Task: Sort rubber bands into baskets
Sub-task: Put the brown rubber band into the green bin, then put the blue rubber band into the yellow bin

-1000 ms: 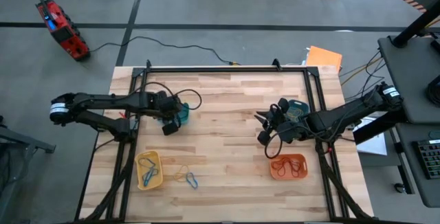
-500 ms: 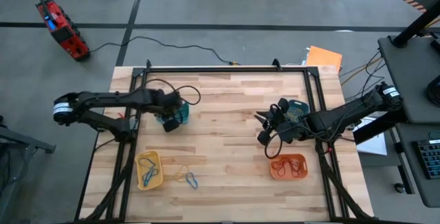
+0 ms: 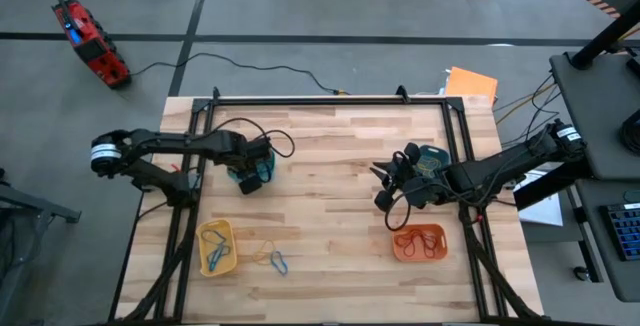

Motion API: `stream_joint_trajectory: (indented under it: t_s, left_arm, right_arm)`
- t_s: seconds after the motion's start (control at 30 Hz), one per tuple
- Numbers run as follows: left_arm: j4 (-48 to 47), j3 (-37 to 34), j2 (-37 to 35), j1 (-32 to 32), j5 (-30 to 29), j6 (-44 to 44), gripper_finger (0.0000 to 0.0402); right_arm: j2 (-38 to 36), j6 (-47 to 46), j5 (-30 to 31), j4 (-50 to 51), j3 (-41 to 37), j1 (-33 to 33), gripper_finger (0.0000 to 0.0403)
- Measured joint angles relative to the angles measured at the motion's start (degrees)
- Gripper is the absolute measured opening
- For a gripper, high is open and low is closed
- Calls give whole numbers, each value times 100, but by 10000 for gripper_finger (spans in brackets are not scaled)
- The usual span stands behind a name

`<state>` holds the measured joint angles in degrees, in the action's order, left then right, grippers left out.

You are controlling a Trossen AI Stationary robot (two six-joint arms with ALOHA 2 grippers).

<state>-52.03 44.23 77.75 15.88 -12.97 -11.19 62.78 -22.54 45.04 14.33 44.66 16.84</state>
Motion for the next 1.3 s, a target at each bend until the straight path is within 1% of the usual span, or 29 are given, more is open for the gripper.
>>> stream_joint_trajectory:
  t_s: [0.27,0.47,0.73,0.87,0.97,1.1,1.3]
  left_arm:
    - [2,0,6,-1,-13,-8,101]
    - [-246,181,-10,-2,-13,-7,136]
    - [-692,895,-13,-11,-7,-32,144]
    - [-878,1251,-15,-165,-3,-33,144]
    - [-947,1483,-27,-443,79,-34,144]
    - [-925,1718,-32,-928,624,-56,144]
    - [-934,1816,-32,-1792,1193,-247,144]
  right_arm:
    - [113,0,-9,14,-6,0,57]
    - [153,-2,-36,12,-9,0,57]
    - [153,-2,-43,0,-9,0,57]
    - [153,-2,-45,2,-9,0,57]
    - [153,-2,-50,0,-9,0,57]
    - [153,-2,-198,4,-9,0,57]
    - [153,-2,-207,4,-9,2,57]
